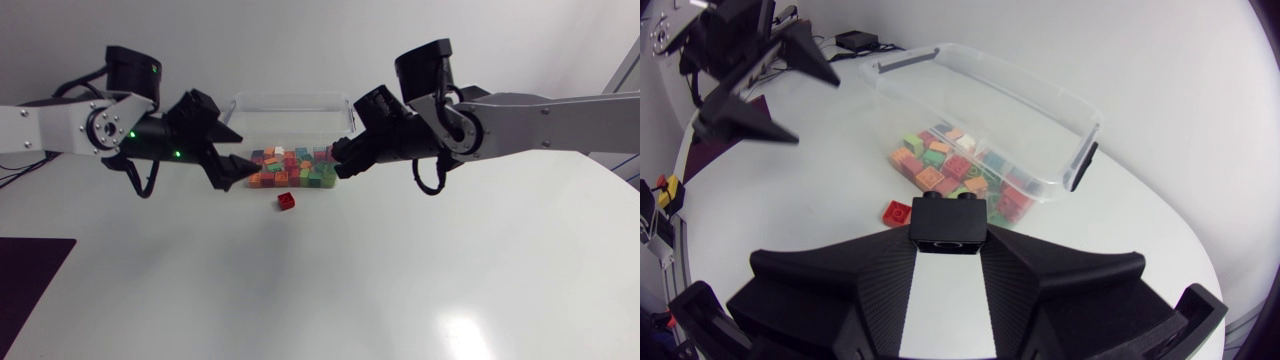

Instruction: Place the duplo bricks in the container

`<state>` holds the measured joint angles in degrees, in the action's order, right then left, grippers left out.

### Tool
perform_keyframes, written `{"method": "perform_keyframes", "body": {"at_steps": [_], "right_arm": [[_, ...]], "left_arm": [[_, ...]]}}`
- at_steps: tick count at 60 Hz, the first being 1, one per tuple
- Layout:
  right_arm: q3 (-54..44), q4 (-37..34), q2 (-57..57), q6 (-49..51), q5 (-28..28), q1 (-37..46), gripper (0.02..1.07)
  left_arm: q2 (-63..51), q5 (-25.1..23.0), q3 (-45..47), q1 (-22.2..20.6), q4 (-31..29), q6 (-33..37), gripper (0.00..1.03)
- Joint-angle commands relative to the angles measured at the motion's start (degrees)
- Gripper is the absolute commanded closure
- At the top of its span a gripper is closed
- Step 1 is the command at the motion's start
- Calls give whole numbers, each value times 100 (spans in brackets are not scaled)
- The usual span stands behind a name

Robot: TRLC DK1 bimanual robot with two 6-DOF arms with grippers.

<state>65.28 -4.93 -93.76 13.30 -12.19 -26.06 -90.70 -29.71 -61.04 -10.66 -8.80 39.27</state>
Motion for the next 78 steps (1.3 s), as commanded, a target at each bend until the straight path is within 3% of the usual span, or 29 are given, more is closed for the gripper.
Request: {"method": "perform_keyframes", "body": {"at_steps": [1,28,61,72,78], "right_arm": [[-6,-158,296,50,-38,75,78],[11,-333,938,-73,-126,233,78],[240,-368,1105,-126,-364,462,78],[354,-193,973,-231,-425,471,78],[451,9,718,-258,-416,471,78]], "left_arm": [[-221,-8,268,-165,-17,415,6],[-2233,361,-427,-490,405,503,6],[-3455,651,-1288,-613,1187,257,7],[-3604,651,-1323,-692,1196,257,28],[-3516,642,-1244,-692,1187,257,58]]}}
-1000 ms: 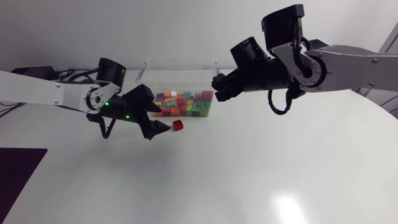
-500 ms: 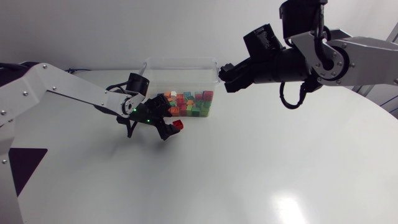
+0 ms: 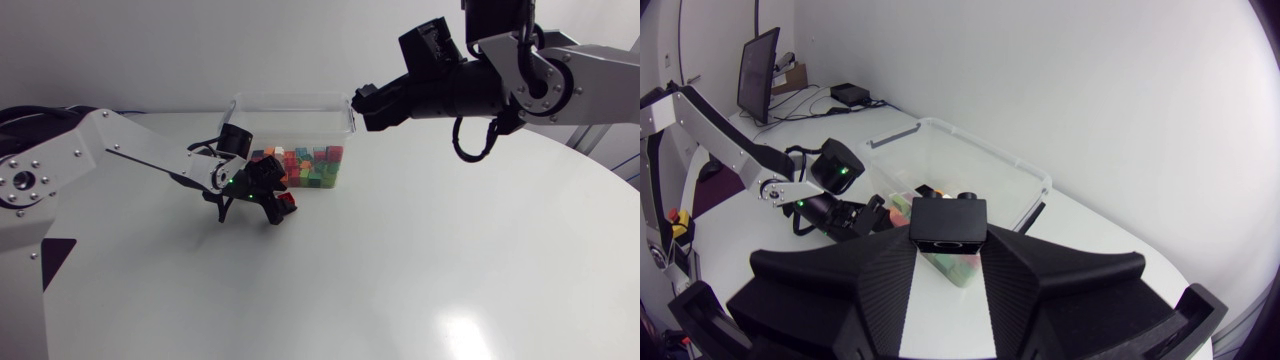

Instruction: Place the duplo bricks in the container

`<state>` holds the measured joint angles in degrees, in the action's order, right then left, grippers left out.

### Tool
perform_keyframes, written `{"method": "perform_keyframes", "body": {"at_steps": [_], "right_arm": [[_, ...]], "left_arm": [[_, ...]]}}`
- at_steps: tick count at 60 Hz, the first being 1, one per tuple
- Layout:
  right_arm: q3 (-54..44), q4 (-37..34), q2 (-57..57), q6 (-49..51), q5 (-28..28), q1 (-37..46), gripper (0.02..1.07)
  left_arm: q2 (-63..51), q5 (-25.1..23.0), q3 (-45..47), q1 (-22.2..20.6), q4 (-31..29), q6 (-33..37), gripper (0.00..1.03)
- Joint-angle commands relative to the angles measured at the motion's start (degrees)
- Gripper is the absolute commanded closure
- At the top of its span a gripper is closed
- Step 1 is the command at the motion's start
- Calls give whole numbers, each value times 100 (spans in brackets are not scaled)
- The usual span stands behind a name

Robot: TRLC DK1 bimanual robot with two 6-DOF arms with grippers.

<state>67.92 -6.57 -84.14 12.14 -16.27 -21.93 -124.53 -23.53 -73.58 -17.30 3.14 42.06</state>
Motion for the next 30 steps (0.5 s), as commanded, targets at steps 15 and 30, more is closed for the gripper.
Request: {"method": "perform_keyframes", "body": {"at_steps": [15,30], "right_arm": [[828,534,-1184,-203,-8,58,78],[1725,613,-2124,-300,-16,-74,78]], "left_arm": [[728,24,705,25,-68,12,76],[1880,6,1452,78,-322,91,76]]}}
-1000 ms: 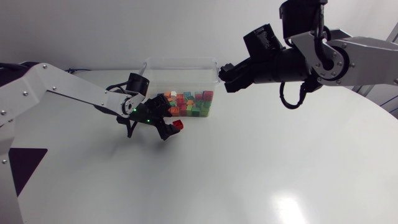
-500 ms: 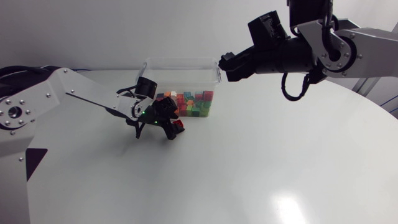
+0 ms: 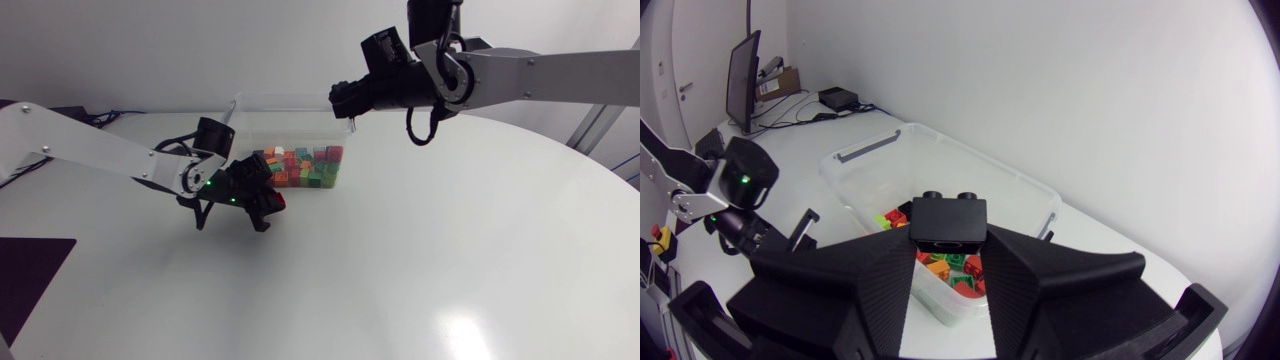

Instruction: Place the duplo bricks in the container

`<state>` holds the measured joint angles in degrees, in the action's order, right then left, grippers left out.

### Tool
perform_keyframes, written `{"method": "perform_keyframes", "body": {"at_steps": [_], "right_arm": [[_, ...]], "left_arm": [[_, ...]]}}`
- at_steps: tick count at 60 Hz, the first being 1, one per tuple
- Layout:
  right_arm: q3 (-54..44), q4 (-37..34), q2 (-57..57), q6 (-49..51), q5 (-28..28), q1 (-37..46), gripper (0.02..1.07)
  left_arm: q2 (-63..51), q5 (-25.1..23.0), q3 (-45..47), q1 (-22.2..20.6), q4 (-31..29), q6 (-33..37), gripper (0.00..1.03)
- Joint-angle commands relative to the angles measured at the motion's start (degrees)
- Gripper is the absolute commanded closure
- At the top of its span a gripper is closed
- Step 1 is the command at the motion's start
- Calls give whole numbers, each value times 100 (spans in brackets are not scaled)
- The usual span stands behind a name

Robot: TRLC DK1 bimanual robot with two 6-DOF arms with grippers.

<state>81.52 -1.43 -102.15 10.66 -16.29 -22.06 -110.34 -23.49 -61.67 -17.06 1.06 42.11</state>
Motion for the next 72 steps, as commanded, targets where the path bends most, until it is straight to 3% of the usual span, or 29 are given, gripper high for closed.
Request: {"method": "perform_keyframes", "body": {"at_steps": [1,26,31,33,36,38,51,61,72], "right_arm": [[435,99,-385,-160,-14,-79,78],[1965,73,-2063,-213,232,-404,77],[2123,64,-2204,-169,346,-421,53],[2123,55,-2213,-90,460,-448,34],[2079,55,-2204,-46,513,-457,16],[2017,64,-2160,-28,531,-457,11],[1262,310,-1457,-2,601,-307,9],[163,838,-604,7,803,-140,9],[-988,1330,125,235,1128,0,8]], "left_arm": [[514,2,278,54,-141,87,76],[1815,-42,419,106,-502,-27,76],[1991,-51,331,185,-493,-150,76],[2061,-60,261,221,-484,-238,76],[2122,-95,199,300,-414,-335,76],[2131,-95,155,326,-361,-388,76],[2070,-104,-284,484,52,-880,76],[1762,-104,-609,537,571,-1249,76],[1156,-95,-1260,660,738,-1574,75]]}}
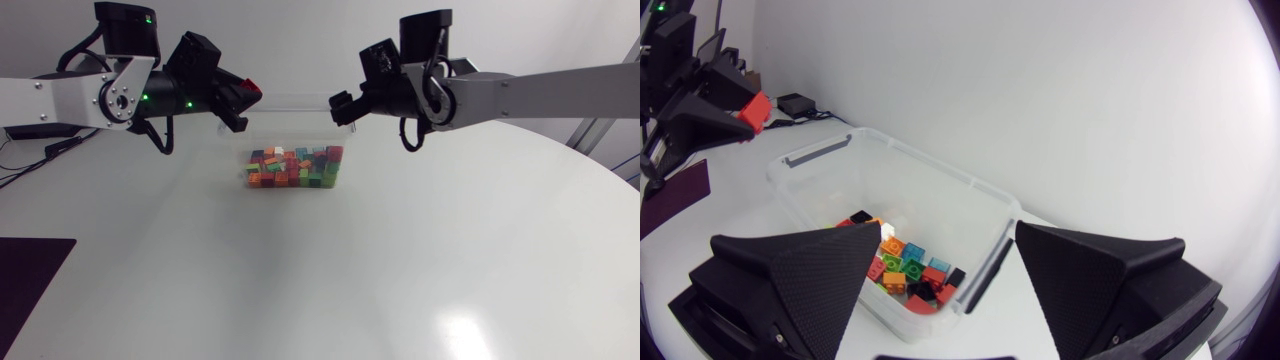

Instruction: Place the duplo bricks in the container

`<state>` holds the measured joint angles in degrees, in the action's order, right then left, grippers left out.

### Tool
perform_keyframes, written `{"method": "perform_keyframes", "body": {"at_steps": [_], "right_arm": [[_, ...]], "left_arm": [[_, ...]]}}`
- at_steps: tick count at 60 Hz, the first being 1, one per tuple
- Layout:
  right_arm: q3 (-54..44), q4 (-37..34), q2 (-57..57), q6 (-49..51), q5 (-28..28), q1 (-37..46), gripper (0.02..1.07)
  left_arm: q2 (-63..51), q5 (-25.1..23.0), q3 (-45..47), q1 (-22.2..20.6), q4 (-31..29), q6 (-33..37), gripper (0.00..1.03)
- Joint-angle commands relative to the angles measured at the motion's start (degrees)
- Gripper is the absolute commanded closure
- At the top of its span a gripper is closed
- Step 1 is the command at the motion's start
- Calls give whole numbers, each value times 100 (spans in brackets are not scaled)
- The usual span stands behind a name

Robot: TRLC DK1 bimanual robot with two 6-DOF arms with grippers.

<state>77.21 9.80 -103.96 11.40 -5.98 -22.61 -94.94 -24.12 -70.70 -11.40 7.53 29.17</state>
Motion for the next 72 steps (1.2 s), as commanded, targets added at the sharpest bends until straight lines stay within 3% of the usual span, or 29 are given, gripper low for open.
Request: {"method": "perform_keyframes", "body": {"at_steps": [1,14,24,28,30,31,37,48,72], "right_arm": [[-655,268,368,161,106,81,8],[-1727,725,1247,249,246,231,8],[-2281,848,1616,337,475,310,7],[-2439,857,1757,381,536,371,7],[-2527,857,1827,407,545,415,7],[-2579,857,1880,425,563,442,7],[-2799,927,2038,600,598,538,7],[-3221,1138,2433,882,800,661,7],[-3616,1155,3101,1075,861,1268,7]], "left_arm": [[-447,-31,-427,94,82,-306,75],[-1080,92,-1008,94,258,-570,73],[-1519,346,-1447,59,267,-772,61],[-1695,487,-1614,24,249,-878,47],[-1792,566,-1711,-29,152,-887,35],[-1879,637,-1807,-64,47,-904,22],[-2011,874,-1913,-179,-15,-930,6],[-2099,979,-2405,-187,-867,-1018,5],[-886,1428,-1465,147,-797,-1036,5]]}}
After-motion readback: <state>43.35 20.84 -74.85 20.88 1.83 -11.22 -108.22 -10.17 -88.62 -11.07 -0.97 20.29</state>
